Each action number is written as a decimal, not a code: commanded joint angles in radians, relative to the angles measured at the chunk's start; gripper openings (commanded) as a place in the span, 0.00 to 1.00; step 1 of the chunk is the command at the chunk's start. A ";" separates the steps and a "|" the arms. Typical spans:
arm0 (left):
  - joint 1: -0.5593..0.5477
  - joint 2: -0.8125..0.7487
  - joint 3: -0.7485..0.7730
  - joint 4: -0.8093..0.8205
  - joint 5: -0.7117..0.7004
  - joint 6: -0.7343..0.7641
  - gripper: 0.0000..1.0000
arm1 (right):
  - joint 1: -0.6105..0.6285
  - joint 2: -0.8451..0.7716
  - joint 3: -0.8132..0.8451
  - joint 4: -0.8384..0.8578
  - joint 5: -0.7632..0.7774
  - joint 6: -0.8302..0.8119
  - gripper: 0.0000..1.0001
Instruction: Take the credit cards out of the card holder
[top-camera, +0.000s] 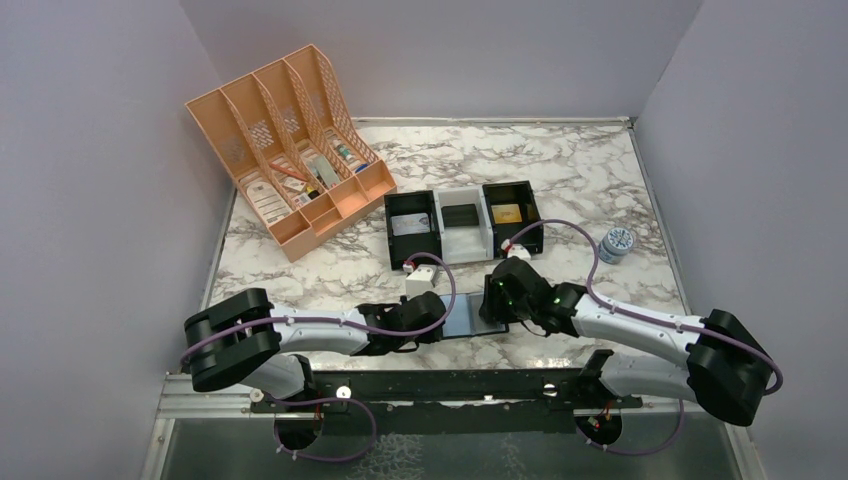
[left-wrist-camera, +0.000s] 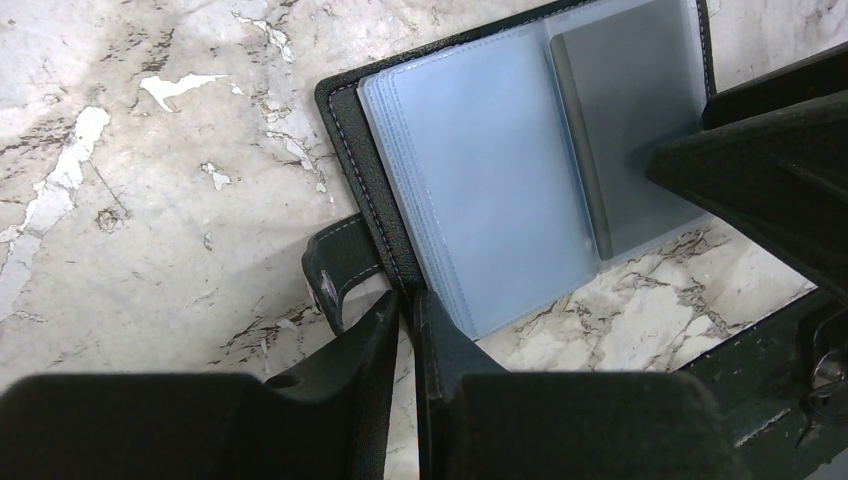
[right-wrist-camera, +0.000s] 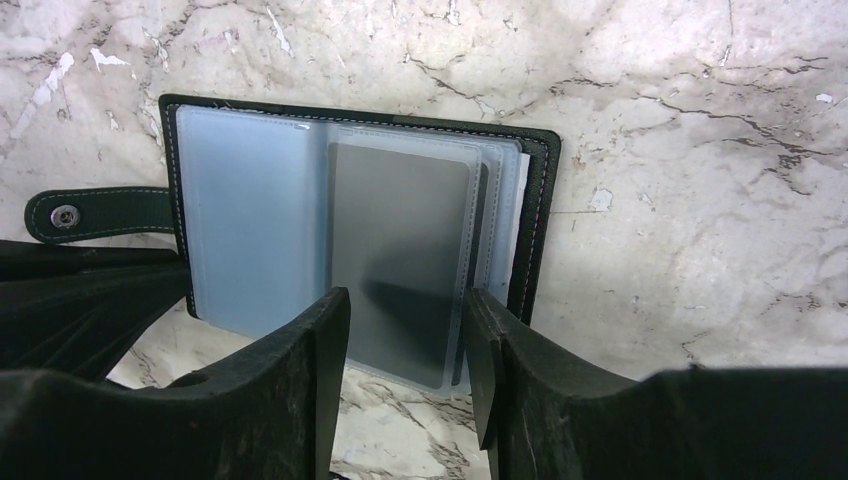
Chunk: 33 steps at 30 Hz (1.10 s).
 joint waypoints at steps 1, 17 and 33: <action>-0.005 0.014 0.023 -0.012 -0.001 0.019 0.15 | -0.002 -0.017 0.009 0.011 -0.031 -0.006 0.46; -0.006 0.008 0.033 -0.039 -0.010 0.034 0.15 | -0.003 -0.080 0.014 0.043 -0.094 -0.011 0.45; -0.006 -0.005 0.028 -0.035 -0.004 0.031 0.15 | -0.002 -0.118 -0.023 0.129 -0.155 0.060 0.43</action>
